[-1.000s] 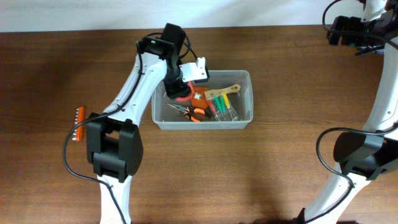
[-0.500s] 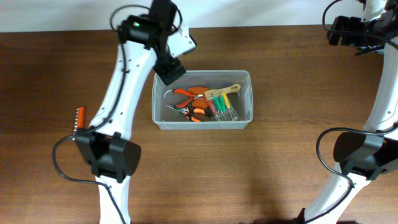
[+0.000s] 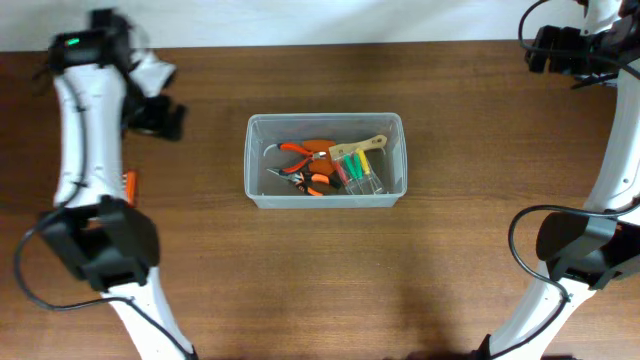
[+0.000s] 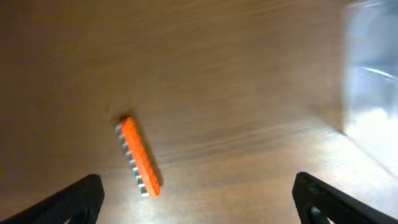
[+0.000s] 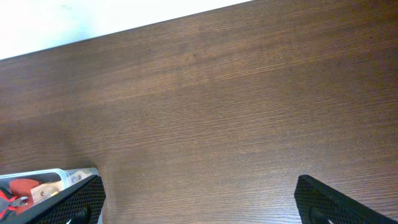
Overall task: Pack container
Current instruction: 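Release the cutters into the container and pull the left arm back, then lower the left gripper onto the orange bit strip and grasp it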
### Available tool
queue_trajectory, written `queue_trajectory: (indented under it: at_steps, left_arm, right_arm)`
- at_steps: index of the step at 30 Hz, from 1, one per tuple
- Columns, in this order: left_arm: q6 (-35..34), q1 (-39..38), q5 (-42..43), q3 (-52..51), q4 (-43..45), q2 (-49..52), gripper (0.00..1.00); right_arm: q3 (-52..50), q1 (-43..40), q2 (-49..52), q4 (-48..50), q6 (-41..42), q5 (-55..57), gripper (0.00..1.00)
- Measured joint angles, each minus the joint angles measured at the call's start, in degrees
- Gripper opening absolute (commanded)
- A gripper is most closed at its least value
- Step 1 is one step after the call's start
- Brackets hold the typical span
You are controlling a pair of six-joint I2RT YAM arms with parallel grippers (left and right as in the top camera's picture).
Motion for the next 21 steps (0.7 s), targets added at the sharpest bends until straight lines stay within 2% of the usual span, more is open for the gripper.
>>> queue_trajectory:
  at_steps: [2,4,8,16,17,21]
  left_arm:
    - [-1.4,3.7,0.7,-3.5,2.2,0.3,0.96]
    - [-2.6,6.2,1.0,-6.5,4.3,0.4,0.89]
    - [-6.1,9.6,1.3,-12.4,9.9,0.4,0.89]
    - [-9.7,11.3,1.3,-20.2,15.1,0.4,0.89]
    - [-9.9,11.3,1.1,-20.8,15.7,0.4,0.84]
    - [-10.3,11.2,0.2,-24.7,19.3,0.4,0.84]
  right_arm:
    - [0.0,0.0,0.0,0.0,0.0,0.0,0.98]
    - [0.0,0.0,0.0,0.0,0.1,0.0,0.99]
    - [0.0,0.0,0.0,0.0,0.0,0.0,0.98]
    - [0.0,0.0,0.0,0.0,0.0,0.0,0.98]
    - [0.0,0.0,0.0,0.0,0.0,0.0,0.98]
    - [0.0,0.0,0.0,0.0,0.0,0.0,0.98]
